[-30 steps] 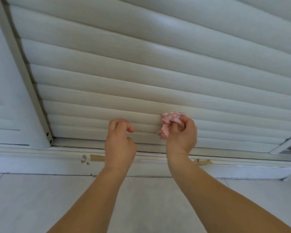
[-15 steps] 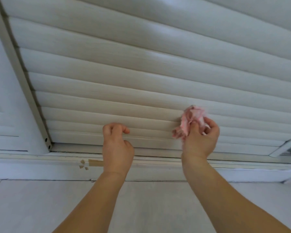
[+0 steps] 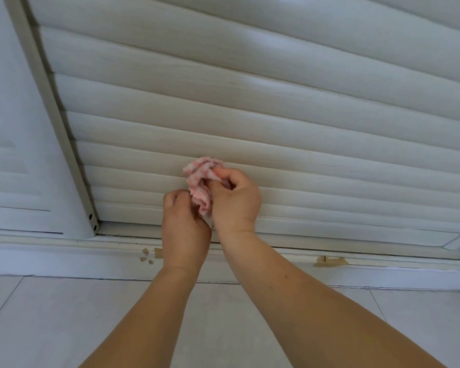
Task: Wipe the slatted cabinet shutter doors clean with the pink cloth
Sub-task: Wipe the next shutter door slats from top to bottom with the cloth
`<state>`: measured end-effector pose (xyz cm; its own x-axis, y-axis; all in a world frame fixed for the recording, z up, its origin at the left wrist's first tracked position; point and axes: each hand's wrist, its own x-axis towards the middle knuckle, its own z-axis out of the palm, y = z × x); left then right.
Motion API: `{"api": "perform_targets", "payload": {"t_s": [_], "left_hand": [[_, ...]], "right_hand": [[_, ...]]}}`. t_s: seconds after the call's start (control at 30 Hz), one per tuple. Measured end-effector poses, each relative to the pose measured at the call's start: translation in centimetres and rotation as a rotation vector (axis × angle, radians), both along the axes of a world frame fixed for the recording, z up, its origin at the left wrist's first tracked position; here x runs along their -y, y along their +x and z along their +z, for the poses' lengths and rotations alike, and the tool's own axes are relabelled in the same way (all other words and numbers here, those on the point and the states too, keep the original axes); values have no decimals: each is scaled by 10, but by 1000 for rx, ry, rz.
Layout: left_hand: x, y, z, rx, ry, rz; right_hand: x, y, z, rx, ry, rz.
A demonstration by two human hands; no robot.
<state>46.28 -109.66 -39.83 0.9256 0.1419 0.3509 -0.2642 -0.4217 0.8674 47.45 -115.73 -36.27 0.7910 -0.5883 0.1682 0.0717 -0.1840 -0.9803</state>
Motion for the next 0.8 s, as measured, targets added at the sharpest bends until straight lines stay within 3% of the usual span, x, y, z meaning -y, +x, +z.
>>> {"api": "perform_targets", "payload": {"t_s": [0.1, 0.2, 0.33, 0.4, 0.5, 0.67, 0.8], "left_hand": [[-12, 3, -4, 29, -14, 20], [-13, 4, -3, 39, -56, 51], [-9, 3, 1, 42, -73, 70], [-10, 2, 1, 42, -74, 65], [-14, 3, 2, 52, -73, 55], [-24, 11, -3, 97, -59, 45], [-28, 12, -7, 132, -69, 37]], "right_hand": [[11, -13, -1, 36, -126, 57], [49, -37, -1, 185, -266, -220], [112, -40, -6, 221, -126, -516], [111, -31, -1, 210, -37, -590], [92, -17, 0, 213, -59, -658], [58, -12, -11, 170, -318, -541], [17, -5, -9, 327, -618, -225]]}}
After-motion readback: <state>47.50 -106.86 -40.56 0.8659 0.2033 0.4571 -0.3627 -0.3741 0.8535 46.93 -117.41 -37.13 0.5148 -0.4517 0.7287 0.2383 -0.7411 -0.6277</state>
